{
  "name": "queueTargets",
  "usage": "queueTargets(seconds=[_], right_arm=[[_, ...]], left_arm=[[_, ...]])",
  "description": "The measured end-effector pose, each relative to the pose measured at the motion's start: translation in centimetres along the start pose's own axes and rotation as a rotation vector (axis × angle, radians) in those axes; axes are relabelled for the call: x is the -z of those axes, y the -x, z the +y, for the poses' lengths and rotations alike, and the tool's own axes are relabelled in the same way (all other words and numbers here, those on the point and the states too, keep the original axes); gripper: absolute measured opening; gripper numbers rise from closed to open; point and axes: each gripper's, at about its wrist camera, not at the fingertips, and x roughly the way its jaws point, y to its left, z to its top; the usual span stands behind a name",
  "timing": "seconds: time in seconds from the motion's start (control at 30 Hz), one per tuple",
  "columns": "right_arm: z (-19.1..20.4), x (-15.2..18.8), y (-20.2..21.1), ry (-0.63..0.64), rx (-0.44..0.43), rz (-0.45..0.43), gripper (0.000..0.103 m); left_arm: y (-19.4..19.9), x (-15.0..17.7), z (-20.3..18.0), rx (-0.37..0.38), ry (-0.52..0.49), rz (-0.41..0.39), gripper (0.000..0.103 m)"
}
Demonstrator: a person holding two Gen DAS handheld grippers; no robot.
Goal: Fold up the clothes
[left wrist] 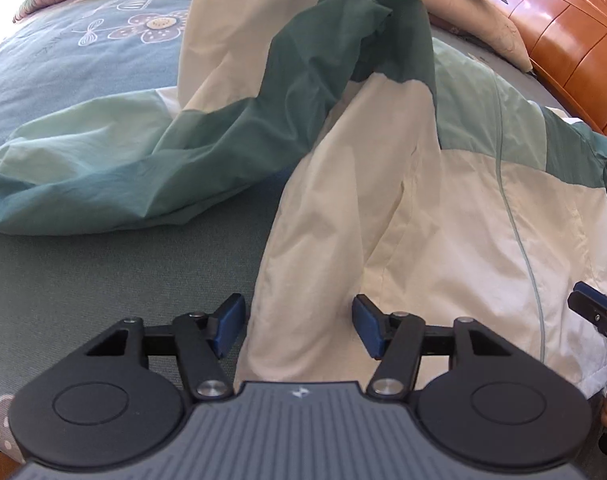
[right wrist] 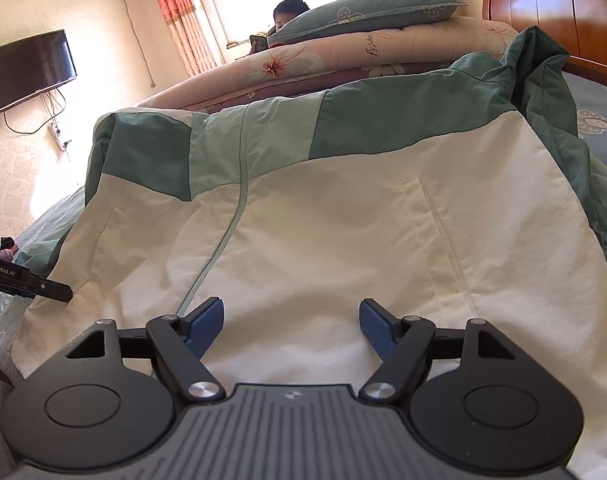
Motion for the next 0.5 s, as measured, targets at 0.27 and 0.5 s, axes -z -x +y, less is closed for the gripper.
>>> queueTargets(seconds=[0.27,0.5], right_arm=[[0.1,0.0,0.1,-0.009,0.006,-0.002,0.079],[0.0,0.2,0.2,-0.013,-0.002,-0.002,0.079]], left_arm=[[2.5,0.9,0.3,0.057,0.027,-0.032,0.014],[1.6,1.7,3.1,0.12,0.07,-0.006,0.056]])
